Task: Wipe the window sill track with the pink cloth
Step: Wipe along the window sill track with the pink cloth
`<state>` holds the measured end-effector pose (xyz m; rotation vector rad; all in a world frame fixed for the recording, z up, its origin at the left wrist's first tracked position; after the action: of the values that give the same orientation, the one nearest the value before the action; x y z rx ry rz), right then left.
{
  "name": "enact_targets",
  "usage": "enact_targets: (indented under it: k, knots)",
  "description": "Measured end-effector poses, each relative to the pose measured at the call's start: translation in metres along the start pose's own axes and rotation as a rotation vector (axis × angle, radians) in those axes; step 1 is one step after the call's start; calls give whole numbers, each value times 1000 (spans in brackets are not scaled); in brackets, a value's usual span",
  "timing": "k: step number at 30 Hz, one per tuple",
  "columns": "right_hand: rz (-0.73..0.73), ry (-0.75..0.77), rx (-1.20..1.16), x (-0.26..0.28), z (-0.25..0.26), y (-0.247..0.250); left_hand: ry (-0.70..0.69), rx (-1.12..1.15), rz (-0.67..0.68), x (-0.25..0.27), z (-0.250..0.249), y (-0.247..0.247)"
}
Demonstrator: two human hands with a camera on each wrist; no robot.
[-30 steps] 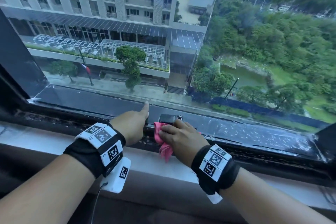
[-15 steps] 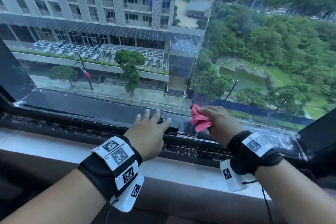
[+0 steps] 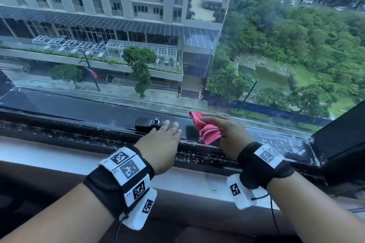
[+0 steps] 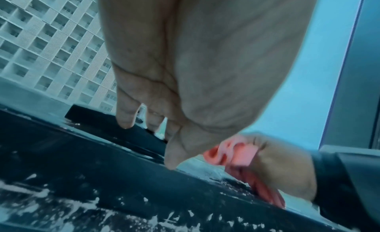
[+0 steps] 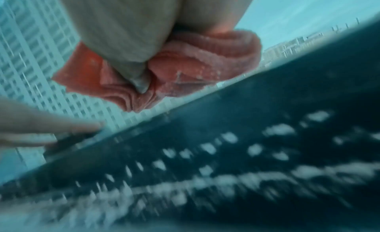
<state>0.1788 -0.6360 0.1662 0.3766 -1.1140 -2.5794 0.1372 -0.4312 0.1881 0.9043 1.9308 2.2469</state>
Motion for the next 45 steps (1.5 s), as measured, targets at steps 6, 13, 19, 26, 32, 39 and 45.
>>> enact_targets:
  k: [6,13,19,26,32,39,45]
  knots:
    - [136,58,176,9,-8,-27,45,-7,34,-2,-2,0]
    - [164,48,-176,22,-5,-9,18,-96,52,-2,-15,-3]
    - [82,-36,203,17,-29,12,-34,-58,0,-16,-24,-6]
    - [102,81,59,41,-34,0,41,-218,-77,-36,-33,-9]
    - [-59,-101,11,23,-42,23,63,-300,-162,-50,-23,-13]
    - [70,109,243,50,-28,-1,79,-318,-149,-53,-26,-4]
    - [85,0,-171,58,-30,18,81,-312,-135,-55,-26,-6]
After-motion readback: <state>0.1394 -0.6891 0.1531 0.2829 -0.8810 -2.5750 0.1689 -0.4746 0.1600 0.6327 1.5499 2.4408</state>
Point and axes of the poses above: each hand's wrist, its own x-axis away from the middle knuckle, its own y-axis out of the back of the hand, z = x × y, the point moved 2 cm from there along -x, towards the middle knuckle, and after that the axes turned 11 degrees about -x, right-handed, at the moved point
